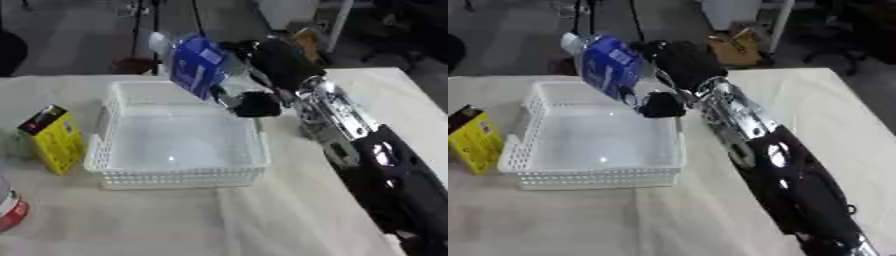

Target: Pick up objects on the table and place them in the box.

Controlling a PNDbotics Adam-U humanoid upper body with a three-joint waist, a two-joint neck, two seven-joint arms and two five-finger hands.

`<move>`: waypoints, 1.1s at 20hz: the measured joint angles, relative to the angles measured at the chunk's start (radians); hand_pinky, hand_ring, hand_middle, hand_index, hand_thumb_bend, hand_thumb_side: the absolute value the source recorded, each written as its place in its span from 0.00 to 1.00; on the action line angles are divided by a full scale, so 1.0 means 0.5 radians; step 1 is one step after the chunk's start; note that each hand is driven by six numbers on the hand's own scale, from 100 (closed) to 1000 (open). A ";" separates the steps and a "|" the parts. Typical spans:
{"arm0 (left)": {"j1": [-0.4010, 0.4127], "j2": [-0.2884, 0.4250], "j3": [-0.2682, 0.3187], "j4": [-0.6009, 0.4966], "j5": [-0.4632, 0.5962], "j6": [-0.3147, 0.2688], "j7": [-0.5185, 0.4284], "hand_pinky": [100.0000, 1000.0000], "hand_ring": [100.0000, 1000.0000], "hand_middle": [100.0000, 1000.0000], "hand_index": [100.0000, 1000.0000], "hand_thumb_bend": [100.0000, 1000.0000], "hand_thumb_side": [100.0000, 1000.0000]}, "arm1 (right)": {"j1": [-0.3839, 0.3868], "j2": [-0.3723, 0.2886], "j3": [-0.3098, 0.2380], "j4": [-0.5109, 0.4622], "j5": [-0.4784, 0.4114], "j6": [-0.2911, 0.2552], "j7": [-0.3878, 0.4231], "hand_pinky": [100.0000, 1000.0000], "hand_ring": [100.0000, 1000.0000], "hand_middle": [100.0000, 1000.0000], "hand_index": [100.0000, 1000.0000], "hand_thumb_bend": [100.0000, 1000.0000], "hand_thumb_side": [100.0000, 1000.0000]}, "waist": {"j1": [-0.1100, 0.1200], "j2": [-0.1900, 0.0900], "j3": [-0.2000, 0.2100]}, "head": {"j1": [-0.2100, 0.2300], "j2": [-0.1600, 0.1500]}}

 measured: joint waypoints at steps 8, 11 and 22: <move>-0.009 0.000 -0.012 0.000 0.005 -0.002 -0.011 0.96 1.00 0.99 0.96 0.00 0.68 | -0.084 0.053 0.029 0.222 0.020 -0.081 -0.082 0.71 0.52 0.34 0.92 0.13 0.88 | 0.000 0.000 0.015 | -0.008 -0.001; -0.010 -0.001 -0.012 0.000 0.008 0.000 -0.016 0.96 1.00 0.99 0.96 0.00 0.68 | -0.115 0.076 0.029 0.310 0.015 -0.126 -0.096 0.73 0.60 0.49 0.94 0.25 0.96 | -0.004 0.001 0.022 | -0.009 -0.003; -0.010 -0.015 -0.012 0.000 0.016 0.000 -0.022 0.97 1.00 0.99 0.96 0.00 0.68 | -0.123 0.088 0.021 0.396 -0.130 -0.267 -0.053 0.76 0.70 0.75 0.98 0.43 1.00 | -0.009 0.004 0.027 | -0.007 -0.006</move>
